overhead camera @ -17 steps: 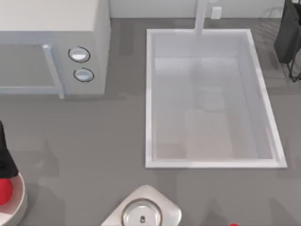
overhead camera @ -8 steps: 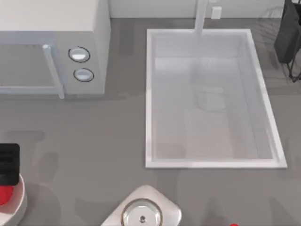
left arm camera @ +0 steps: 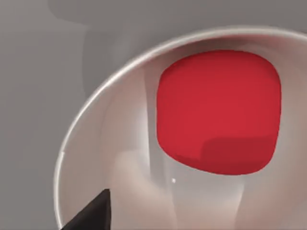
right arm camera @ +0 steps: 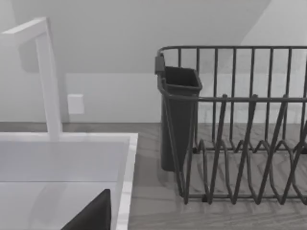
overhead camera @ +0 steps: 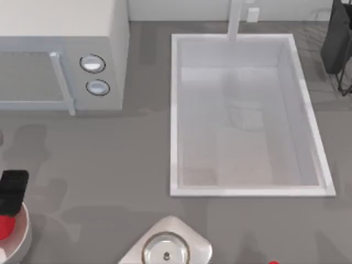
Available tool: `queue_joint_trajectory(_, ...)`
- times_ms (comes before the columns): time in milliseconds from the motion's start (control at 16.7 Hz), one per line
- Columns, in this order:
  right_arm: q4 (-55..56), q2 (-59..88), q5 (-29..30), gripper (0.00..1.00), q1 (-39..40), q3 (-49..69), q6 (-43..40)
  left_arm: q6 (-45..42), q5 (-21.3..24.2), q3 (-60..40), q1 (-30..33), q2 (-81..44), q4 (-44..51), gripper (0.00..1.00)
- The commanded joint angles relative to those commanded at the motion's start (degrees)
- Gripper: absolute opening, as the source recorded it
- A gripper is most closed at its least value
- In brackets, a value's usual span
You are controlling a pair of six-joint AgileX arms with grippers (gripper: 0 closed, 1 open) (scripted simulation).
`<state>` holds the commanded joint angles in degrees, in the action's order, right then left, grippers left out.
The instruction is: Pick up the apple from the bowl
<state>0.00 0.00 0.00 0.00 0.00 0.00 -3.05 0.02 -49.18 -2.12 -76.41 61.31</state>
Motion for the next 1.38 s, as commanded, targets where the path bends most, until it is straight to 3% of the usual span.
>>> queue_joint_trajectory(480, 0.0, 0.0, 0.0, 1.00, 0.0, 0.0, 0.0, -0.1, 0.0, -0.2, 0.2, -1.6, 0.2, 1.00)
queue_joint_trajectory(1020, 0.0, 0.0, 0.0, 1.00, 0.0, 0.0, 0.0, -0.5, 0.0, 12.8, -0.2, -12.8, -25.0, 1.00)
queue_joint_trajectory(1380, 0.0, 0.0, 0.0, 1.00, 0.0, 0.0, 0.0, -0.5, 0.0, 14.9, -0.3, -14.5, -28.0, 1.00)
